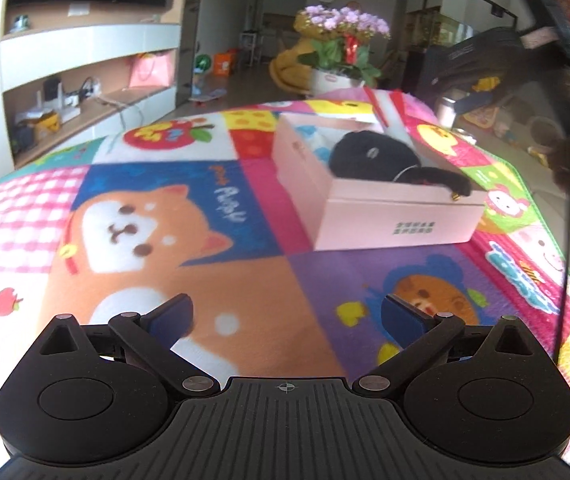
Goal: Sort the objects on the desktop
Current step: 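Drop the cat plush into the box with the left tool while the right carries the rocket, then lower the rocket toy into the box and open the right tool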
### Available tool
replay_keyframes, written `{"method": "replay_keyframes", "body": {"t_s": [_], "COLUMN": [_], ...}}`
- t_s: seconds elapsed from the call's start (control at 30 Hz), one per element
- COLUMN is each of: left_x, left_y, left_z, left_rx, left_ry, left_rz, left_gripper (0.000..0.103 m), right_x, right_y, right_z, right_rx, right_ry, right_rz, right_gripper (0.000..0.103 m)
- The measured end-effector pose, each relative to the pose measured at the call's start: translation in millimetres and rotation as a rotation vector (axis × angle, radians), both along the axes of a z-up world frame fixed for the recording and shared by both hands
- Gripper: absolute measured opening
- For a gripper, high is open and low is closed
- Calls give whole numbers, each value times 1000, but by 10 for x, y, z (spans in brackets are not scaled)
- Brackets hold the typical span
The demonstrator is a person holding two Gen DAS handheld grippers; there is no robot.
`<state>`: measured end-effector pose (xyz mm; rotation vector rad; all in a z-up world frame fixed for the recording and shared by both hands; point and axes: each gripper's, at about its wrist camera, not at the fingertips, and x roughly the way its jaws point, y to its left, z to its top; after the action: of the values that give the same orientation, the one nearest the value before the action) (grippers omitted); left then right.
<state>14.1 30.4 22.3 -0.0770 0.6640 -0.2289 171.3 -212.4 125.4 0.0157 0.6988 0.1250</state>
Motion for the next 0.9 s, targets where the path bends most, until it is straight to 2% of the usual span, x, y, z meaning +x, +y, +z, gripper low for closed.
{"method": "replay_keyframes", "body": {"t_s": [0.1,0.13,0.2,0.23,0.3,0.37,0.4,0.43,0.5,0.57,0.67,0.77,0.83,0.9], "left_x": [35,42,24,7,-38,-78,-92,-96,-82,-61,-51,-64,-76,-88], "left_y": [26,17,-28,-57,-105,-125,-119,-106,-74,-70,-115,-173,-203,-209], "left_z": [-58,-66,-71,-69,-57,-40,-34,-36,-52,-73,-104,-128,-143,-147], "left_rx": [-29,-39,-51,-50,-39,-18,-12,-11,-24,-34,-39,-37,-29,-25], "left_ry": [27,31,30,28,17,2,-4,-4,4,13,23,28,31,32], "left_rz": [16,16,-3,-19,-50,-64,-63,-58,-40,-29,-46,-67,-74,-75], "left_gripper": [103,103,103,103,103,103,103,103,103,103,103,103,103,103], "right_x": [-247,-330,-442,-476,-481,-479,-457,-414,-404,-445,-538,-481,-375,-253], "right_y": [115,192,348,432,614,750,784,787,742,705,601,512,485,452], "right_z": [8,12,-35,-90,-277,-444,-512,-551,-507,-395,-93,70,28,-82], "right_rx": [12,3,8,21,-9,-92,-121,-117,-77,-42,7,83,111,120], "right_ry": [-54,-64,-41,-8,56,53,62,93,101,72,-68,-121,-115,-75], "right_rz": [83,122,203,240,271,249,247,264,288,342,371,331,289,250], "right_gripper": [73,76,86,88,88,86,67,59,57,56,56,57,63,81]}}
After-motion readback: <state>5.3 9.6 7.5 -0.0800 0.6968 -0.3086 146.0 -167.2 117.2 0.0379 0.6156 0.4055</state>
